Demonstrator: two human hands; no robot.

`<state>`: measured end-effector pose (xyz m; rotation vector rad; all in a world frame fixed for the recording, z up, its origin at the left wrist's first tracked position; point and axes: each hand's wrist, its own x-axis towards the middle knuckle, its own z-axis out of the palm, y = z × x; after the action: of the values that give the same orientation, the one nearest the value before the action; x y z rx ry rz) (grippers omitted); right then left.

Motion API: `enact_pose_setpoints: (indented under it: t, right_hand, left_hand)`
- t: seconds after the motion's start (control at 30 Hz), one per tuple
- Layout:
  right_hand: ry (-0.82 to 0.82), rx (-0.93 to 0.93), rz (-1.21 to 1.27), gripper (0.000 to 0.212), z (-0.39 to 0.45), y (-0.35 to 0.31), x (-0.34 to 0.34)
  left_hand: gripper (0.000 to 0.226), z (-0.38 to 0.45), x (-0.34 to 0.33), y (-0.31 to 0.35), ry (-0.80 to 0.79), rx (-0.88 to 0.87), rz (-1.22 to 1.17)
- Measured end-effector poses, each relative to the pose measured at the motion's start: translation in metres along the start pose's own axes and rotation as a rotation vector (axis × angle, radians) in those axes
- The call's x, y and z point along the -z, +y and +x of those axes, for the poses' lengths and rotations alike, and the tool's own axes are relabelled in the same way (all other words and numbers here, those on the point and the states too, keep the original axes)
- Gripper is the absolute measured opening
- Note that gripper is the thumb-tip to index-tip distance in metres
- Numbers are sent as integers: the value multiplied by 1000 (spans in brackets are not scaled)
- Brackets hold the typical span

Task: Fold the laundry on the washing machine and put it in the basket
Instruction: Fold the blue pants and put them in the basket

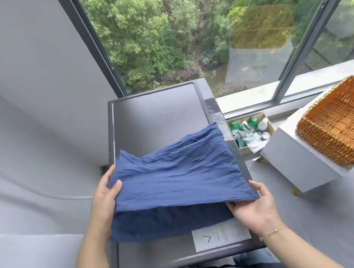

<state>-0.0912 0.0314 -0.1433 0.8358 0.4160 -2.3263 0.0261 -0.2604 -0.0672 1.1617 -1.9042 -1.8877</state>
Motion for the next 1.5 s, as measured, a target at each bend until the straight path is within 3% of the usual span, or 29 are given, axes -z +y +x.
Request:
enact_pose_setpoints:
  t: [0.03,0.13,0.3,0.43,0.63,0.8,0.9,0.97,1.0,1.07,1.13,1.23,1.3,1.33,1.37,1.43,1.5]
  right_hand:
    - [36,18,-44,79,2,3,-1]
    - [135,50,-241,23,1,14,-7]
    - [177,203,-314,27,8,11,-15]
    - [193,285,-313,27,8,-14,-24]
    - [241,311,-346,14,-5,-18,-33]
    - [345,330,-444,8,-9,6,-8]
    - [412,353,-724,5,-14,5,-1]
    - [438,339,-973,19,-20,0,-3]
    - [459,315,-1203,33,-25,-3,-7]
    - [543,209,-1897,60,-36,-10,-17]
    - [523,318,-2422,61,-38,-11,-27]
    - [381,780,-2459,50,-29,3,-45]
    - [195,1142,-2401,37,-12,18,-49]
    - [98,1230,-2459,25,0,20,-43]
    - [68,1156,-2557,21,12,20,-32]
    - [80,861,-2704,53,31,10,-5]
    - [81,860,-2709,61,35,-2,14]
  left_hand:
    - [51,3,6,-15,6,77,72]
    - [61,1,8,-57,13,193,136]
    - [65,-4,-9,-74,87,105,57]
    - [52,-3,-39,-61,-64,-35,246]
    - [59,-5,-38,-25,-132,-206,137]
    - [63,10,13,-46,-146,-120,271]
    - [55,7,22,-74,-117,-93,484]
    - [50,5,19,-82,-72,-98,588]
    - [49,4,15,-81,-42,-89,617]
    - [51,0,5,-75,59,-91,754]
    - [52,-6,-10,-67,188,-220,936]
    - [44,-6,-41,-57,148,-427,961]
    - [41,-3,-61,-64,45,-427,1019]
    - [45,-4,-67,-71,21,-394,1071]
    - [51,-4,-69,-80,14,-355,1119]
    - [57,-7,-66,-101,30,-303,1179]
    - [58,-10,-60,-112,54,-294,1203]
